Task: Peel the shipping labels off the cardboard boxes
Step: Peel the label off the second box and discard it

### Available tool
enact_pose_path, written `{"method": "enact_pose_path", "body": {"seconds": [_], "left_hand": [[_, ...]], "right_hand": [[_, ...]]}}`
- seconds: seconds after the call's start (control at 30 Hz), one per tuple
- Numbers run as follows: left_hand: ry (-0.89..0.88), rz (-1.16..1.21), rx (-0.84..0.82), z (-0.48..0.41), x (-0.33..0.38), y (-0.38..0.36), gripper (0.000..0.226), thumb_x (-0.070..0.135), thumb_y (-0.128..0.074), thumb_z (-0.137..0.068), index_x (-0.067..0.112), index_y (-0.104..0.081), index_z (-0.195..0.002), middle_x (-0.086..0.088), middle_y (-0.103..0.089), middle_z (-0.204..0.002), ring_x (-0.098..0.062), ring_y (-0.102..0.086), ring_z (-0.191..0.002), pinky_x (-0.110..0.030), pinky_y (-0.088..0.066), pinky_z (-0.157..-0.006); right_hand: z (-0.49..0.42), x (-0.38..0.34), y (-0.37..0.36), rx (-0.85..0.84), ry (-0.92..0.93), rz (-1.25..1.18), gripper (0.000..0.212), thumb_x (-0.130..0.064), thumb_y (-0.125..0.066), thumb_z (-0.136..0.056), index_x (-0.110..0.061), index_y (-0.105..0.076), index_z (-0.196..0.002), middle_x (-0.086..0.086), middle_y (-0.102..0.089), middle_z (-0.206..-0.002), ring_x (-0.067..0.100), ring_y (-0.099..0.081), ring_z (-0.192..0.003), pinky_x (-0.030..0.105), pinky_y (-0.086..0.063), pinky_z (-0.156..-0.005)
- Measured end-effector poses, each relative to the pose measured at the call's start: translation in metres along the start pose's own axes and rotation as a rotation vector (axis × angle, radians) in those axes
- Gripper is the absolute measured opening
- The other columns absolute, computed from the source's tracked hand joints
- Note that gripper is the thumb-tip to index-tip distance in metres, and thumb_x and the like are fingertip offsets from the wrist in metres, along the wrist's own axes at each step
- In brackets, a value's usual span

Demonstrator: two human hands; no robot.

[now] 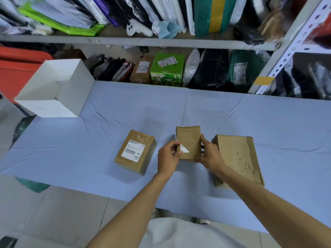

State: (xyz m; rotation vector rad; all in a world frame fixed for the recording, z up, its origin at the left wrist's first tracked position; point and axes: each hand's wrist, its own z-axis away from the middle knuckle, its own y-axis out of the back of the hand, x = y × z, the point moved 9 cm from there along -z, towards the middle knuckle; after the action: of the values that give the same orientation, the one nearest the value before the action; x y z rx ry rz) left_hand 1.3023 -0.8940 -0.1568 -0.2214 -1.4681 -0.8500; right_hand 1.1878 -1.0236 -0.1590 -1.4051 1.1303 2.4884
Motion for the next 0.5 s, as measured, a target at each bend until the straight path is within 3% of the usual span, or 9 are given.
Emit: {"method": "enact_pose_path", "body": {"seconds": [0.23, 0.5], "left_hand": [[-0.033, -0.118, 0.012, -0.013, 0.010, 0.003, 0.008, 0.017, -0.071, -0.083, 0.023, -0.066, -0.085, 0.008, -0.070, -0.087, -0.008, -0.067, -0.086, -0.033, -0.057, -0.080], [-0.023, -0.303, 0.059, -0.017, 0.015, 0.002, 0.006, 0.024, -0.066, -0.088, 0.018, -0.066, -0.089, 0.003, -0.071, -0.095, -0.016, -0.065, -0.090, -0.038, -0.053, -0.078]], "right_hand": [[0.001, -0.003, 0.000, -0.008, 0.007, 0.003, 0.087, 0.002, -0.081, -0.061, -0.004, -0.034, -0.134, 0.012, -0.062, -0.107, 0.032, -0.062, -0.094, 0.051, -0.056, -0.074], [0.002, -0.001, 0.000, -0.004, 0.007, 0.013, 0.084, 0.000, -0.081, -0.060, 0.001, -0.034, -0.129, 0.015, -0.064, -0.106, 0.035, -0.062, -0.094, 0.053, -0.055, -0.074]]}}
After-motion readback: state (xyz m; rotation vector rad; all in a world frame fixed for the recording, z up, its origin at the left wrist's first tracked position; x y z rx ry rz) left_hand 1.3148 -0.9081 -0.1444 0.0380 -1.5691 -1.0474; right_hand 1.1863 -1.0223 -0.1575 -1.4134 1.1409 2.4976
